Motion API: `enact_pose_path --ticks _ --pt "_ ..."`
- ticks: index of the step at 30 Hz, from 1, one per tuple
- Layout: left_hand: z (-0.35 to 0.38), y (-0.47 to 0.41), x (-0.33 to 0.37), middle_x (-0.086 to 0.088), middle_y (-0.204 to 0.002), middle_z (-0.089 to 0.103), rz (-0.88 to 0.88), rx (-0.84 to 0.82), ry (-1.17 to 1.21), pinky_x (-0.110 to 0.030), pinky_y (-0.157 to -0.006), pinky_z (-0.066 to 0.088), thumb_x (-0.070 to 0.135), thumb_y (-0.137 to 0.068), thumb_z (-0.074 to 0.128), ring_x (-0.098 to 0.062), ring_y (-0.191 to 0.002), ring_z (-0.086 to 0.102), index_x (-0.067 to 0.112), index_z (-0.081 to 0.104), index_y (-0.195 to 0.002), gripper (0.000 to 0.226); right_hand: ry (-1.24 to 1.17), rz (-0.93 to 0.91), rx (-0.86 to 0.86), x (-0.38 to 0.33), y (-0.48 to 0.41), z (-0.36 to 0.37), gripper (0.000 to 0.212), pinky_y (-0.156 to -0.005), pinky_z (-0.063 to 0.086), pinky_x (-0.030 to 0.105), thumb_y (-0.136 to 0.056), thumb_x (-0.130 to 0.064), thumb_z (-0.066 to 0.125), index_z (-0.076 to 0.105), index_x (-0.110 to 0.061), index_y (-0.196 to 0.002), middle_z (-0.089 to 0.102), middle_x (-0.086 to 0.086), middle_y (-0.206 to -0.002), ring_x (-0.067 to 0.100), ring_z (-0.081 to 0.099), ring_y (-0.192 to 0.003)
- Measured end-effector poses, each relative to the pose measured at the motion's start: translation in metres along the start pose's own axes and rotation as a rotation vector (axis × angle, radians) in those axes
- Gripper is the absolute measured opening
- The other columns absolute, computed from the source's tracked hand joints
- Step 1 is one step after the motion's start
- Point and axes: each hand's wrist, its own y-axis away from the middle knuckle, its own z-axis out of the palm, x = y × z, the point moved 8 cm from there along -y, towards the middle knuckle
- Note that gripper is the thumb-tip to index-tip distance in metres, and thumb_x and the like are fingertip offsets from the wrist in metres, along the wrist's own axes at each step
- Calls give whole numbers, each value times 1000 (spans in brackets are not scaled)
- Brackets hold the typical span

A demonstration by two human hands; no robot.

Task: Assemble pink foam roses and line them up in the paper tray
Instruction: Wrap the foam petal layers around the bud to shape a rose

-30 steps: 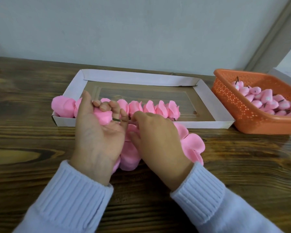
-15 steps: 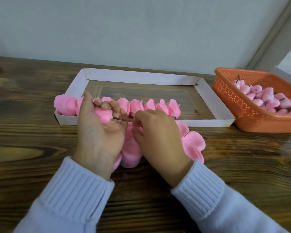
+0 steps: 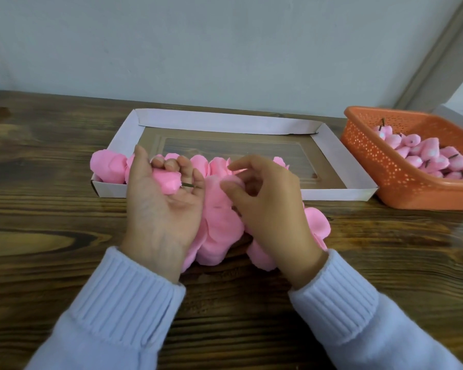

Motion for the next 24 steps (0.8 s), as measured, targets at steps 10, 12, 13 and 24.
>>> enact_pose_path --ticks 10,12,13,24 --pt "4 5 -1 8 -52 54 16 -12 -15 -30 -72 48 46 -94 57 -10 -55 63 19 52 -47 53 -177 302 -63 19 -1 -3 18 -56 39 22 -93 -20 51 52 -18 -75 49 -11 -66 7 46 -61" --pt "6 7 -1 8 -53 55 14 -23 -20 -30 -72 50 46 -94 57 -11 -56 64 19 53 -45 56 -276 392 -38 28 -1 -9 15 -60 48 32 -95 -26 49 56 -20 -82 59 -5 -78 13 56 -72" --pt "7 8 -2 7 -54 55 11 -28 -23 -30 -71 50 46 -94 57 -11 -56 64 19 54 -44 57 -329 436 -46 32 1 -9 15 -66 53 41 -95 -28 49 59 -18 -91 64 4 -89 20 61 -81" --pt "38 27 0 11 -95 72 244 -273 -548 -33 -93 43 55 -99 32 -9 -99 63 27 62 -52 62 -404 412 13 38 4 -14 18 -61 54 33 -85 -20 71 60 -7 -93 65 1 -76 9 62 -64"
